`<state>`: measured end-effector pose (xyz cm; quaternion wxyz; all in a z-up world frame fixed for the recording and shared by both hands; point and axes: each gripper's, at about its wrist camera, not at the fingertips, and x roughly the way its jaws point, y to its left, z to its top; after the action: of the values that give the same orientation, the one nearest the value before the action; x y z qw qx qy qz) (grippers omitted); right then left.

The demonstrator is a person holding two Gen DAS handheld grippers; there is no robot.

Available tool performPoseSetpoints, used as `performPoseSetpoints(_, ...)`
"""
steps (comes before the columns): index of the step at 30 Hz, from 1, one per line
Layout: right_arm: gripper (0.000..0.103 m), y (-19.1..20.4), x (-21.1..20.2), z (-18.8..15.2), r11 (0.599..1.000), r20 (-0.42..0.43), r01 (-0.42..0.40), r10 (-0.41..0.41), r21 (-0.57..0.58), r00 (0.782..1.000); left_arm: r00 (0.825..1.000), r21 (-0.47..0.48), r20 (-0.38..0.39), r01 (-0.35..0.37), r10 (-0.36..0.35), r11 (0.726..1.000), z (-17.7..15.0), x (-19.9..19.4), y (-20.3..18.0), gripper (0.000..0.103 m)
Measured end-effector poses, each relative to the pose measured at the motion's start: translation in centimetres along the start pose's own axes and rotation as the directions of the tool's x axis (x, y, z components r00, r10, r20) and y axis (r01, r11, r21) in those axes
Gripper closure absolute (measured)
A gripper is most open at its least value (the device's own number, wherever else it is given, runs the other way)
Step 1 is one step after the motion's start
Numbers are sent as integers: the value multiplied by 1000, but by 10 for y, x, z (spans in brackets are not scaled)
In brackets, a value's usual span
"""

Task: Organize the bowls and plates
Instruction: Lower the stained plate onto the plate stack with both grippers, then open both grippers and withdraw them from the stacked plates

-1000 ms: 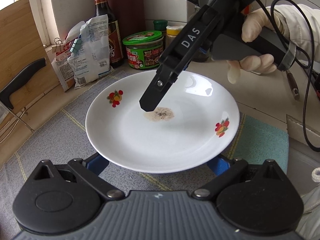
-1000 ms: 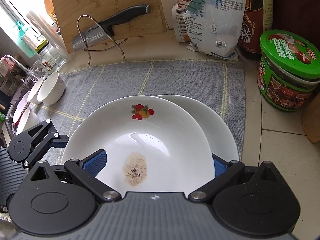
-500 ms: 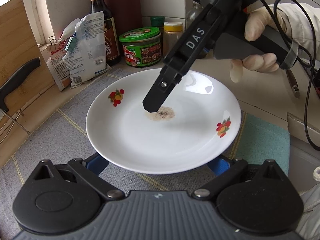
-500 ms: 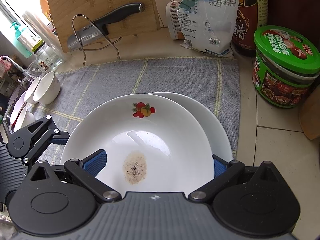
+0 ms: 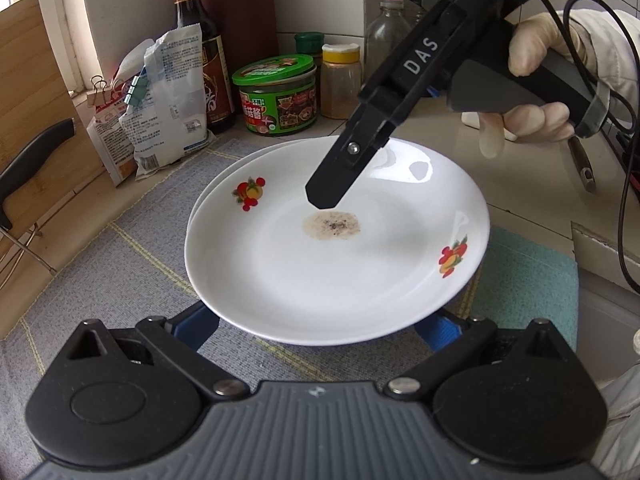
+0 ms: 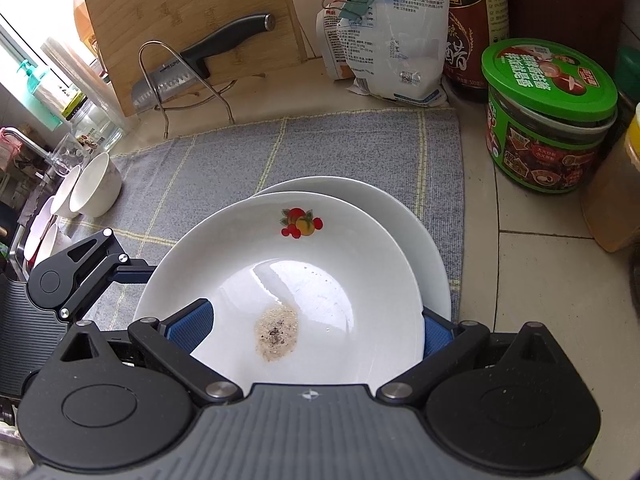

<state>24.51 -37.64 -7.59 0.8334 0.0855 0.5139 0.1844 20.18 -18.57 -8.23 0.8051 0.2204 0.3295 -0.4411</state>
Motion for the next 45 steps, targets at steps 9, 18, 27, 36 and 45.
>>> performPoseSetpoints(9,0,2,-6,-4,1000,17,25,-25,14,1000,1000,-5,9,-3,3,1000,-1,-3,1,1)
performPoseSetpoints(18,0,5,-11,-4,998,23,66,-67,20,998,1000,-11,25,4,-3,1000,-1,-4,0,1)
performPoseSetpoints(27,0,10,-14,-6,994,12,113,-113,4,993,999,-53,35,20,-18,998,-3,-5,4,1)
performPoseSetpoints(36,0,15,-14,-8,989,6,151,-151,-10,989,999,-63,46,8,-5,998,-5,-8,4,1)
performPoseSetpoints(45,0,23,-16,-14,979,-9,198,-199,-43,980,998,-87,55,-7,12,996,-10,-13,6,1)
